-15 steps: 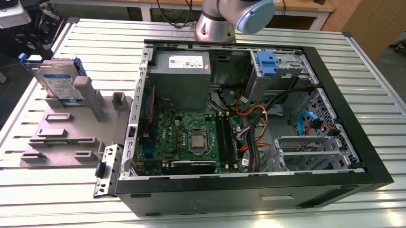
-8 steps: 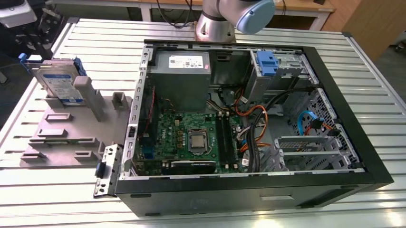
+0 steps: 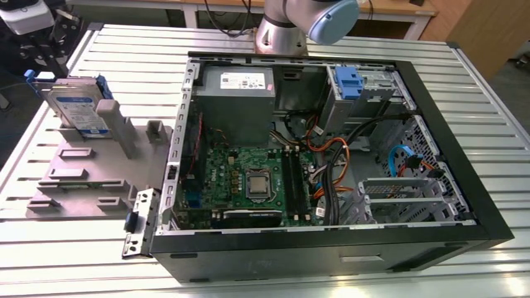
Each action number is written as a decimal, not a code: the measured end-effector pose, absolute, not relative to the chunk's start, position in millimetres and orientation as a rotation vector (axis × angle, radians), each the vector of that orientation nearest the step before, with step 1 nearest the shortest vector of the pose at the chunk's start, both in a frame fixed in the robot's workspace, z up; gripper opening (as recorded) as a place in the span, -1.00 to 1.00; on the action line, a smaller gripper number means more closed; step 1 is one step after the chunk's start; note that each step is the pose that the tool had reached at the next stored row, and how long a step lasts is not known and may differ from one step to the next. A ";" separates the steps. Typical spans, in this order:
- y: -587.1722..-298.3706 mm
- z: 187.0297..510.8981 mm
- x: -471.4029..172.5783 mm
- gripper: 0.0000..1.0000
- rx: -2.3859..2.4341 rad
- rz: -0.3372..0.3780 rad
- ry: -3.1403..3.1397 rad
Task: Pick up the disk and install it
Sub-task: 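Pick up the disk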
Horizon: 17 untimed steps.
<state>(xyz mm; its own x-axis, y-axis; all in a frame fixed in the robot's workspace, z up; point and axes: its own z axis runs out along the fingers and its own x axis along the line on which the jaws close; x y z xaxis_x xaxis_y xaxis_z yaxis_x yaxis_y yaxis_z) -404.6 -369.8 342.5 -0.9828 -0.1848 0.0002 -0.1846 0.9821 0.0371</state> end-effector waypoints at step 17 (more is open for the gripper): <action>-369.8 342.5 -404.6 -0.79 0.328 -0.058 -3.120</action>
